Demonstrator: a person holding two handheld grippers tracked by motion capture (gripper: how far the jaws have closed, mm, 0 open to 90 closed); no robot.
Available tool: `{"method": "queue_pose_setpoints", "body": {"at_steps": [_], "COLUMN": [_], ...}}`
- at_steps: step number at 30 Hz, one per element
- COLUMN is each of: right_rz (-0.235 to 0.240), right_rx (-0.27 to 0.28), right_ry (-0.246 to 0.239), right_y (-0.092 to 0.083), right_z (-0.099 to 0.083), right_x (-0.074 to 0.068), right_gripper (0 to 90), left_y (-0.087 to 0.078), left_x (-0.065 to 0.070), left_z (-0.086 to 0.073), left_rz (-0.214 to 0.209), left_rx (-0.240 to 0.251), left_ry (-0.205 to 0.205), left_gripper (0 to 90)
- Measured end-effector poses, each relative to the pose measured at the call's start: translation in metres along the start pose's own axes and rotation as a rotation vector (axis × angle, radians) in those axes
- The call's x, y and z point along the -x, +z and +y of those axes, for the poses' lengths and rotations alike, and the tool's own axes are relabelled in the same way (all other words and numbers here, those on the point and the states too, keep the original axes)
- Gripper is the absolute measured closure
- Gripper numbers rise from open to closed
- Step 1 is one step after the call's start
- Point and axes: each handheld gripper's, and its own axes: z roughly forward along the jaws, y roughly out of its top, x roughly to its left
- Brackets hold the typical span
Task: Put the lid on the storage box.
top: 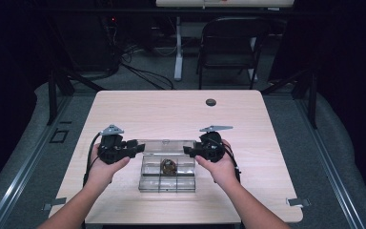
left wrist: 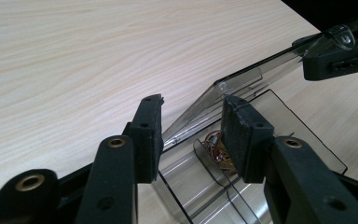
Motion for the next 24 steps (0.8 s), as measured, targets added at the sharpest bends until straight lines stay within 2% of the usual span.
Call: {"method": "queue_pose_setpoints", "body": {"at_steps": [7,14,16,24], "right_rz": [0.000,0.001,0.000,0.000], "right_rx": [0.004,0.010,0.007,0.010], "right_ry": [-0.007,0.000,-0.001,-0.003], "right_y": [-0.001,-0.002,-0.002,-0.002], "right_z": [-0.002,-0.004,-0.004,-0.005], "right_x": [-0.001,-0.001,-0.001,-0.001], "right_gripper": [50.1,49.8,49.8,49.8], "left_y": [-0.006,-0.011,-0.013,-0.016], "left_x": [0.007,0.009,0.010,0.014], "left_z": [-0.001,-0.002,-0.002,-0.004], "left_rz": [0.029,0.033,0.046,0.040], "left_rx": [0.015,0.019,0.026,0.037], "left_ry": [0.023,0.033,0.049,0.062], "left_gripper": [63.5,68.1,69.0,71.9]}}
